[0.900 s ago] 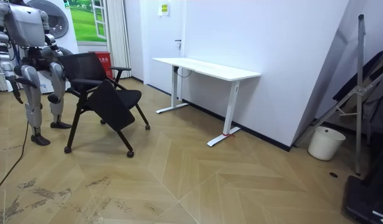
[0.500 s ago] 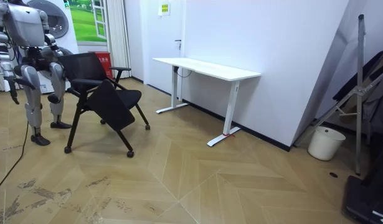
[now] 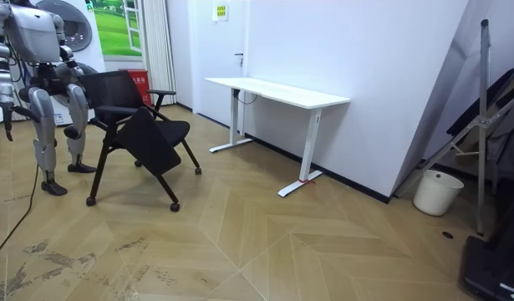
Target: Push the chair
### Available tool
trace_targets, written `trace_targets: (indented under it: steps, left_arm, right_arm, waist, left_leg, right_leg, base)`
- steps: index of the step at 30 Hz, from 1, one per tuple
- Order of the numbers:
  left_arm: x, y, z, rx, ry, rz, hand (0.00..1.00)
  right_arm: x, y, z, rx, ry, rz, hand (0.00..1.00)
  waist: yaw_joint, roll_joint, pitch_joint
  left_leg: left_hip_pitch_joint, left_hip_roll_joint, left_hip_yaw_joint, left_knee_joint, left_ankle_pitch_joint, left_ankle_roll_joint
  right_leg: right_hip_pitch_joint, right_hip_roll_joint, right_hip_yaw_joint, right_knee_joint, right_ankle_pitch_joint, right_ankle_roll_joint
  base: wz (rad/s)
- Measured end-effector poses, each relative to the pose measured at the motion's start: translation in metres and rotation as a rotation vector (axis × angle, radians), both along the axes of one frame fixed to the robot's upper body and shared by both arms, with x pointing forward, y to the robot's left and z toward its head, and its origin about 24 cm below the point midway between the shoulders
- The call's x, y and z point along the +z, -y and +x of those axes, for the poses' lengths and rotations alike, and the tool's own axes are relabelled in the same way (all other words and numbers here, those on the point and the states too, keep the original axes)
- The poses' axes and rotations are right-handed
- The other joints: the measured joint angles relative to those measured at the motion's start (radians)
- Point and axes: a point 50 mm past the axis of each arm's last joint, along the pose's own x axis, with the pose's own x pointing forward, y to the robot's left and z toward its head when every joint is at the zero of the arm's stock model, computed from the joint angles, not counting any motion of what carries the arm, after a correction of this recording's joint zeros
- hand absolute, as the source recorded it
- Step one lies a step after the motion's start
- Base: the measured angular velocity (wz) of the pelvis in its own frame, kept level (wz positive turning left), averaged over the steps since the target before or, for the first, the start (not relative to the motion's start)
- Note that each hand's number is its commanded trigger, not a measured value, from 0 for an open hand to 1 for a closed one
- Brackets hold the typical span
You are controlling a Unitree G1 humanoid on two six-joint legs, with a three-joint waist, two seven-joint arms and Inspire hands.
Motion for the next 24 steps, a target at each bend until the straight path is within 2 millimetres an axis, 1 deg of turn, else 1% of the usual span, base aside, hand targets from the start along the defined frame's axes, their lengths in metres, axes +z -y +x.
trace_targets:
  steps: [2,5,6,8,9,12,14,15,17,18,19,20,21,23,24]
  left_arm:
    - [0.002,-0.007,-0.007,0.048,-0.037,0.066,0.00]
    - [0.005,-0.015,-0.018,0.074,-0.093,0.142,0.00]
    - [0.005,-0.017,-0.018,0.072,-0.098,0.159,0.00]
    - [0.010,-0.030,-0.018,0.073,-0.114,0.242,0.00]
    - [0.012,-0.033,-0.016,0.068,-0.115,0.264,0.00]
    - [0.019,-0.050,-0.005,0.035,-0.106,0.362,0.00]
    - [0.028,-0.068,0.011,0.016,-0.074,0.454,0.00]
    - [0.032,-0.073,0.015,0.009,-0.063,0.482,0.00]
    - [0.046,-0.091,0.033,-0.029,-0.017,0.597,0.00]
    - [0.049,-0.095,0.038,-0.029,0.001,0.621,0.00]
    - [0.057,-0.100,0.050,-0.060,0.034,0.676,0.00]
    - [0.067,-0.106,0.066,-0.097,0.085,0.734,0.00]
    - [0.072,-0.108,0.073,-0.116,0.108,0.766,0.00]
    - [0.092,-0.116,0.103,-0.201,0.180,0.886,0.00]
    - [0.103,-0.118,0.115,-0.232,0.227,0.942,0.00]
  right_arm:
    - [0.000,0.001,-0.002,-0.005,-0.021,-0.011,0.00]
    - [0.000,0.002,-0.004,-0.009,-0.035,-0.018,0.00]
    - [0.000,0.002,-0.004,-0.016,-0.034,-0.019,0.00]
    - [0.001,0.004,-0.003,-0.034,-0.028,-0.023,0.00]
    - [0.001,0.005,-0.003,-0.039,-0.027,-0.023,0.00]
    - [0.002,0.007,-0.004,-0.039,-0.029,-0.023,0.00]
    - [0.003,0.011,-0.005,-0.050,-0.030,-0.034,0.00]
    - [0.003,0.012,-0.005,-0.052,-0.030,-0.038,0.00]
    - [0.005,0.018,-0.004,-0.057,-0.025,-0.053,0.00]
    - [0.006,0.019,-0.005,-0.066,-0.021,-0.055,0.00]
    - [0.006,0.022,-0.006,-0.073,-0.020,-0.062,0.00]
    - [0.007,0.024,-0.006,-0.071,-0.020,-0.067,0.00]
    - [0.008,0.025,-0.005,-0.068,-0.018,-0.069,0.00]
    - [0.010,0.031,0.000,-0.051,0.007,-0.076,0.00]
    - [0.011,0.032,0.001,-0.043,0.018,-0.080,0.00]
  waist:
    - [0.000,0.007,-0.0023]
    - [0.002,0.016,-0.0027]
    - [0.002,0.018,-0.0028]
    - [0.002,0.021,-0.0034]
    - [0.003,0.022,-0.0035]
    - [0.012,0.032,-0.0029]
    - [0.011,0.042,-0.0030]
    - [0.012,0.044,-0.0029]
    - [0.012,0.060,-0.0043]
    - [0.012,0.066,-0.0045]
    - [0.017,0.078,-0.0050]
    - [0.017,0.086,-0.0038]
    - [0.018,0.088,-0.0041]
    - [0.020,0.105,-0.0069]
    - [0.021,0.107,-0.0065]
  left_leg:
    - [-0.001,0.000,-0.002,-0.007,0.000,0.000]
    - [0.007,0.000,0.002,-0.006,0.000,0.000]
    - [0.009,0.000,0.003,-0.005,0.000,0.000]
    - [0.017,0.001,0.001,-0.005,0.000,0.000]
    - [0.019,0.001,0.001,-0.006,0.000,0.000]
    - [0.025,0.001,-0.002,-0.009,0.000,0.000]
    - [0.024,0.001,-0.003,-0.007,0.000,0.000]
    - [0.024,0.001,-0.002,-0.007,0.000,0.000]
    - [0.024,0.001,-0.003,-0.007,0.000,0.000]
    - [0.024,0.001,-0.003,-0.007,0.000,0.000]
    - [0.023,0.001,-0.003,-0.007,0.000,0.000]
    - [0.020,0.001,-0.003,-0.007,0.000,0.000]
    - [0.017,0.001,-0.003,-0.006,0.000,0.000]
    - [0.012,0.001,-0.001,-0.007,0.000,0.000]
    - [0.012,0.000,-0.001,-0.007,0.000,0.000]
  right_leg:
    - [0.000,0.000,0.000,0.000,0.000,0.000]
    - [0.006,0.001,-0.001,0.000,0.000,0.000]
    - [0.007,0.001,-0.001,0.000,0.000,0.000]
    - [0.015,0.001,-0.003,0.000,0.000,0.000]
    - [0.017,0.001,-0.002,0.000,0.000,0.000]
    - [0.023,0.001,0.000,0.001,0.000,0.000]
    - [0.023,0.001,0.001,0.001,0.000,0.000]
    - [0.023,0.001,0.002,0.002,0.000,0.000]
    - [0.023,0.001,0.002,0.002,0.000,-0.001]
    - [0.023,0.001,0.002,0.002,0.000,-0.001]
    - [0.021,0.001,0.003,0.002,0.000,-0.001]
    - [0.019,0.001,0.002,0.002,0.000,-0.001]
    - [0.016,0.001,0.001,0.003,0.000,-0.001]
    - [0.011,0.001,0.002,0.002,0.000,-0.001]
    - [0.009,0.001,0.002,0.002,-0.001,0.000]
  base:
    - [0.00]
    - [0.00]
    - [0.00]
    - [0.00]
    - [0.00]
    - [0.00]
    - [0.00]
    - [0.00]
    - [0.00]
    - [0.00]
    - [0.00]
    - [0.00]
    - [0.00]
    - [0.00]
    - [0.00]
